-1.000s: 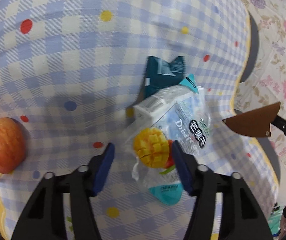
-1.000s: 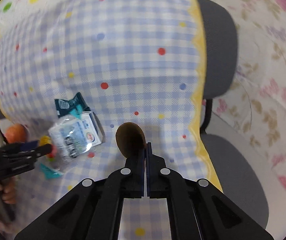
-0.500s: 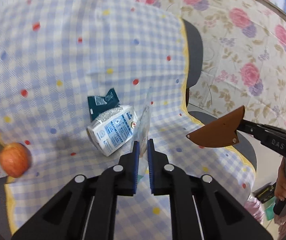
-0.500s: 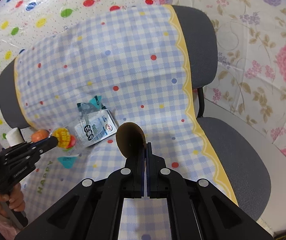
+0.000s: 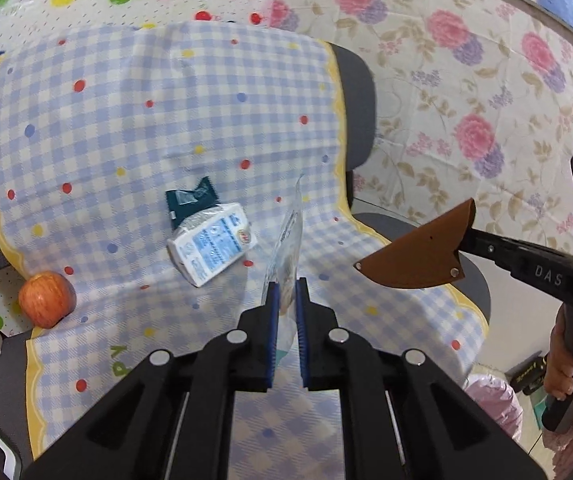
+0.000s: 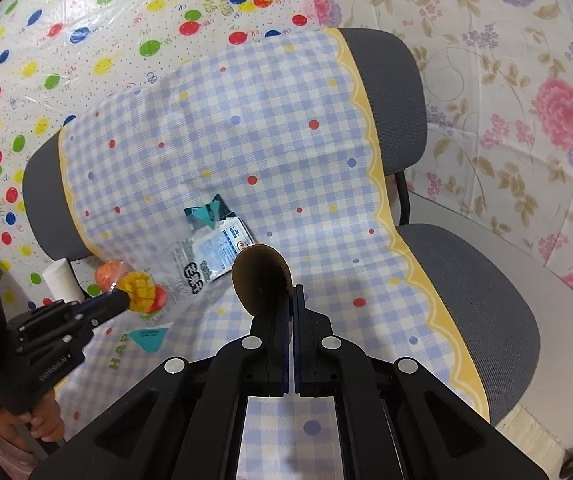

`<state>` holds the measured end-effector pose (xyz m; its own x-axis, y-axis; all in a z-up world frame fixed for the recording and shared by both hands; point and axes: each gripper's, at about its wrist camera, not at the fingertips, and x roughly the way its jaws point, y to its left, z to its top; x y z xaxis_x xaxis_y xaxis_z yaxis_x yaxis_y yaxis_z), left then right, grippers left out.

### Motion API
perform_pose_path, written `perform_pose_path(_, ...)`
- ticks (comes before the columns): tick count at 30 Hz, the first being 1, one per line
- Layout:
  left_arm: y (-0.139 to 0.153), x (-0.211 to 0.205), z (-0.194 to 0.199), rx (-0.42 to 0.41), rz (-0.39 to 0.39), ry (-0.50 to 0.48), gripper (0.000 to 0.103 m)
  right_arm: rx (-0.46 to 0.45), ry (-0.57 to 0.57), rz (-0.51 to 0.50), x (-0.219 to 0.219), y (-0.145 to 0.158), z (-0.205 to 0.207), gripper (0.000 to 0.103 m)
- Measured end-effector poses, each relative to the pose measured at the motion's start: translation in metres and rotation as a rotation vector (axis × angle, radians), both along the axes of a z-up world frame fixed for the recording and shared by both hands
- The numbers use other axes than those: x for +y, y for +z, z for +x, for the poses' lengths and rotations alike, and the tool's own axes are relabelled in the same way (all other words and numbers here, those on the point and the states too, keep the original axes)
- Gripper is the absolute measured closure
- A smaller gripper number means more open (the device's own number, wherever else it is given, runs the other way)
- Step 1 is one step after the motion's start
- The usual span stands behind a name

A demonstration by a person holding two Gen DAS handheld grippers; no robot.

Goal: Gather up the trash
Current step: 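Carry the leather piece and snack bag to the trash bin and release both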

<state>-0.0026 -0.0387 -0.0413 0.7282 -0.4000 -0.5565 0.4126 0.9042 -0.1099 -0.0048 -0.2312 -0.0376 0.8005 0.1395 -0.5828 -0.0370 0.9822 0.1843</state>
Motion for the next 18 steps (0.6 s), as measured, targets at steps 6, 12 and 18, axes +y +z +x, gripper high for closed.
perform_pose_path(6,0.000,-0.033,-0.024,-0.008,0.008,-0.085,0.096,-0.012,-0.047,0.002,-0.017,0.005,-0.035,0.101)
perform_pose_path(12,0.000,-0.064,-0.045,-0.006,-0.008,-0.175,0.096,-0.017,-0.115,-0.002,-0.040,0.010,-0.070,0.101)
perform_pose_path(18,0.005,-0.078,-0.061,-0.012,-0.027,-0.233,0.096,-0.021,-0.194,-0.011,-0.061,0.014,-0.103,0.101)
